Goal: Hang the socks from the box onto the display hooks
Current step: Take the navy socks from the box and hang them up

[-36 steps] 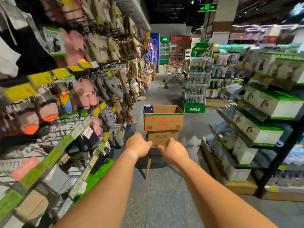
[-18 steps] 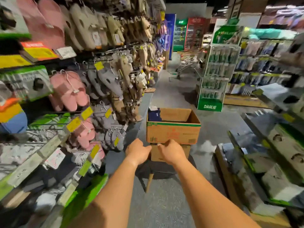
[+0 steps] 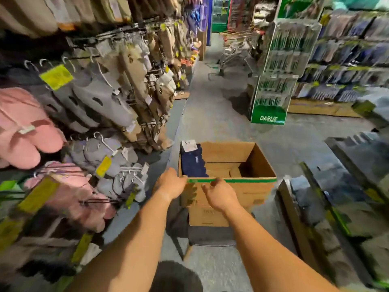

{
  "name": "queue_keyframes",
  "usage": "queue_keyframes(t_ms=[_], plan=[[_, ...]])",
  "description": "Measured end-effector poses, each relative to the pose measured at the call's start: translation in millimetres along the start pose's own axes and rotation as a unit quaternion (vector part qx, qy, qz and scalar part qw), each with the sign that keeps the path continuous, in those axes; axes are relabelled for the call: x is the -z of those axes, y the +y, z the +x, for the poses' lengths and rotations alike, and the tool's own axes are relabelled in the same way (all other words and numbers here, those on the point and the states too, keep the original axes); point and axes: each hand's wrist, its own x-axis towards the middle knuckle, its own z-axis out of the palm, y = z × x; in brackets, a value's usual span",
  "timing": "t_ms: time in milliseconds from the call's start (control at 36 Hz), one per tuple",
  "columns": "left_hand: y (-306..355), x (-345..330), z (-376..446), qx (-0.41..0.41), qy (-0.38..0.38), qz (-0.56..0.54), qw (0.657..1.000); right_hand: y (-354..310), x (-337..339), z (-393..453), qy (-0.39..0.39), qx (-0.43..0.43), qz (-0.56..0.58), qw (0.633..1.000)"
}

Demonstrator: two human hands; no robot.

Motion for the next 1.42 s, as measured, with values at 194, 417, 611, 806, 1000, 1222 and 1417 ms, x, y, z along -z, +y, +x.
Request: queue_keyframes(t_ms=[194, 417, 611, 806, 1000, 1222, 1417], plan=[[22, -10, 91, 0.041, -0.012, 0.023, 0.999, -20, 4, 91, -0.051, 0.011, 0.004, 0.999], [39, -19, 177, 0.106, -0.013, 0.001, 0.994, -33, -1, 201, -0.131, 0.000, 0.056, 0.990], [34, -34, 220, 0.161, -0.022, -0.061, 0.985, -44, -21, 254, -0.170, -0.044, 0.162, 0.971], [25, -43, 244, 0.157, -0.048, -0.103, 0.981, -44, -35, 275, -0.145, -0.113, 0.196, 0.963], [23, -36, 248, 0.136, -0.082, -0.077, 0.984, -40, -46, 281, -0.106, -0.158, 0.244, 0.951], [21, -37, 248, 0.135, -0.086, -0.092, 0.983, -45, -47, 281, -0.091, -0.168, 0.284, 0.940], [10, -41, 255, 0.137, -0.096, -0.158, 0.973, -45, -55, 276, -0.073, -0.142, 0.377, 0.912]])
